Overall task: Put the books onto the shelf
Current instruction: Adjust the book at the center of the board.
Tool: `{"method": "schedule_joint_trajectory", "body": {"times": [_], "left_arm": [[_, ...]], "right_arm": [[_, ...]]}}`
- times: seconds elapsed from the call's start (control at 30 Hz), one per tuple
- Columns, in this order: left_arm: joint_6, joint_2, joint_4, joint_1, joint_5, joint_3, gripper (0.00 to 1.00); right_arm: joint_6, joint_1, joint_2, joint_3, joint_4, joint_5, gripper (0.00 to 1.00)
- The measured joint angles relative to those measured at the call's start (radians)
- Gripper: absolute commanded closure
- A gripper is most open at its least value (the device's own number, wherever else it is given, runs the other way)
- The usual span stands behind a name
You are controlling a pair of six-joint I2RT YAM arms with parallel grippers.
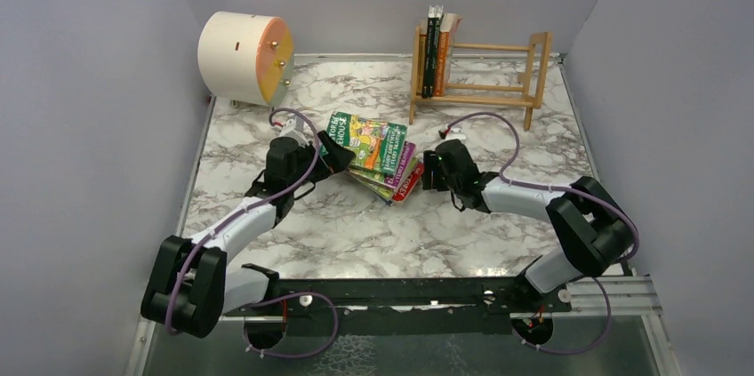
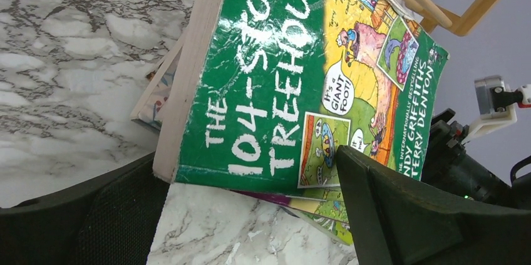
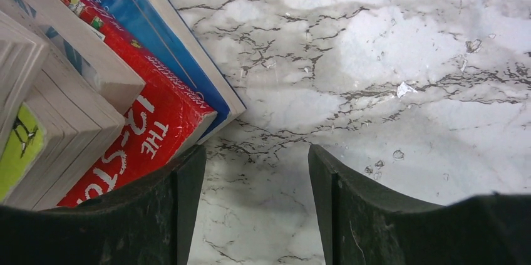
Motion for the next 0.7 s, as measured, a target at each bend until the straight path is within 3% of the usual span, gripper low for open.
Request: {"method": "schedule_joint_trajectory", "body": {"times": [0.27, 0.57, 0.7], "left_arm": [[0.011, -0.134, -0.114, -0.008, -0.075, -0.022, 0.05], [0.017, -0.122, -0.108, -0.008, -0.076, -0.022, 0.05], [0.017, -0.114, -0.089, -0.008, -0.077, -0.023, 0.09]], "right_arm": [[-0.005, -0.026, -0.128, -0.009, -0.010, 0.000, 0.39], [-0.012, -0.028, -0.279, -0.034, -0.039, 0.000, 0.39], [-0.018, -0.028, -0.309, -0.036, -0.063, 0.000, 0.39]]}}
